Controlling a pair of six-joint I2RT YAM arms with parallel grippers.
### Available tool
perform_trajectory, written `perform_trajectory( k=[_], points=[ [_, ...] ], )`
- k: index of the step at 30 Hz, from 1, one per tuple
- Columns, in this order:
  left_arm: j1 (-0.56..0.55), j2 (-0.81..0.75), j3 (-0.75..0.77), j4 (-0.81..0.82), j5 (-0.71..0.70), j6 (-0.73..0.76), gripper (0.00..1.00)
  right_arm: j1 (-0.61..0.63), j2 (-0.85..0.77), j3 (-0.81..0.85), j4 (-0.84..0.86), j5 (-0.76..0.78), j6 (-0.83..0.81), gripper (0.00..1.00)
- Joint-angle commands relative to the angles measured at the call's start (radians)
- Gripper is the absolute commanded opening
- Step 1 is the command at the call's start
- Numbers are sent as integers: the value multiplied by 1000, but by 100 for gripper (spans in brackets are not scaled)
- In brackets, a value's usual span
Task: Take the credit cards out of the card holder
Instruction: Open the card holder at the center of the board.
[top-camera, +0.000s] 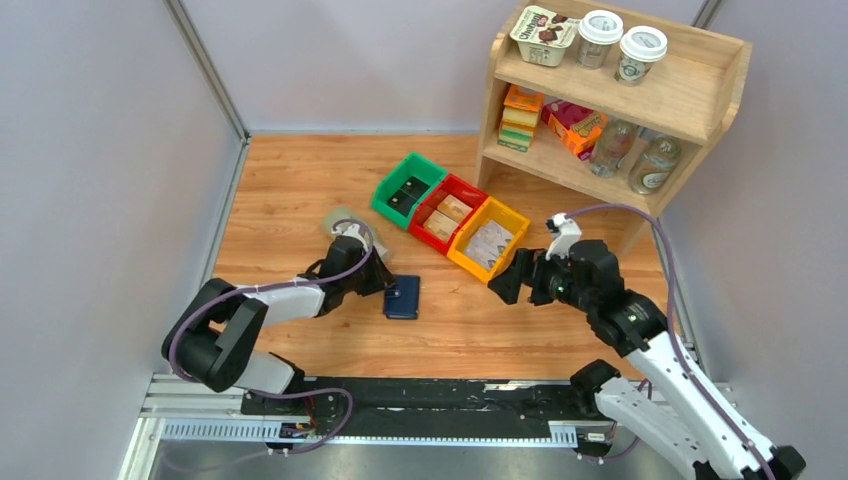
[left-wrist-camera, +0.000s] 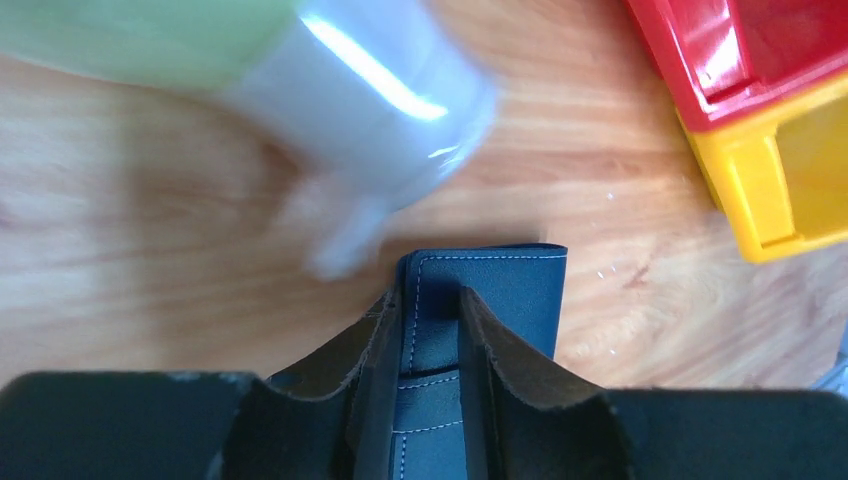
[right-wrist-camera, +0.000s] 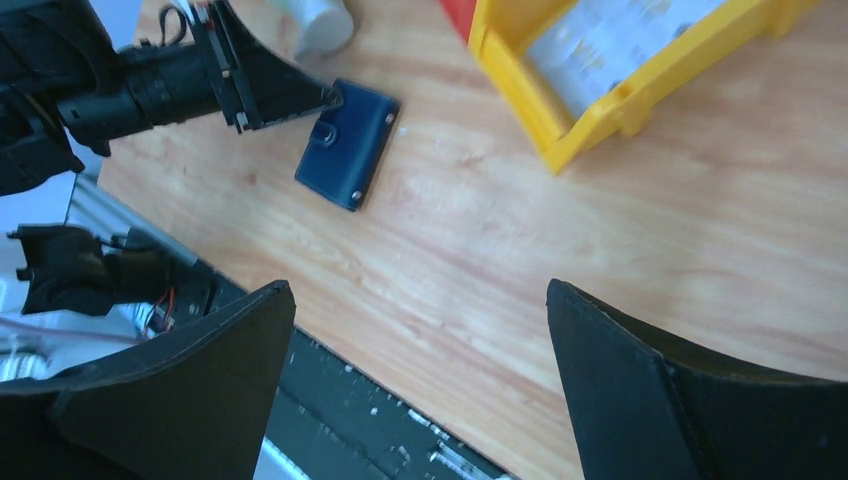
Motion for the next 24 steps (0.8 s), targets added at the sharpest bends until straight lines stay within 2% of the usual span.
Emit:
perform_trajectory(
  k=[1,6,7,12,15,18,24],
  points=[
    [-101,-23,-41,-76,-70,-140,36,39,51,-66,130,-134,132,100],
    [-145,-130,-49,-145,-110,-163,50,118,102,-78,149,-42,178,100],
    [-145,-178,-50,-156,-154,-155,52,128,113,-76,150,-33,181,100],
    [-145,-315,3,-344,-228,-69,69,187,174,-82,190,17,216,100],
    [-145,-384,31,-423,-255,6,75,222,209,-86,222,35,241,100],
    [-146,-422,56,-469,-218,72,79,237,240,-104,265,53,275,100],
    [-149,-421,59,-492,-120,142,78,254,303,-162,394,61,377,93]
  ],
)
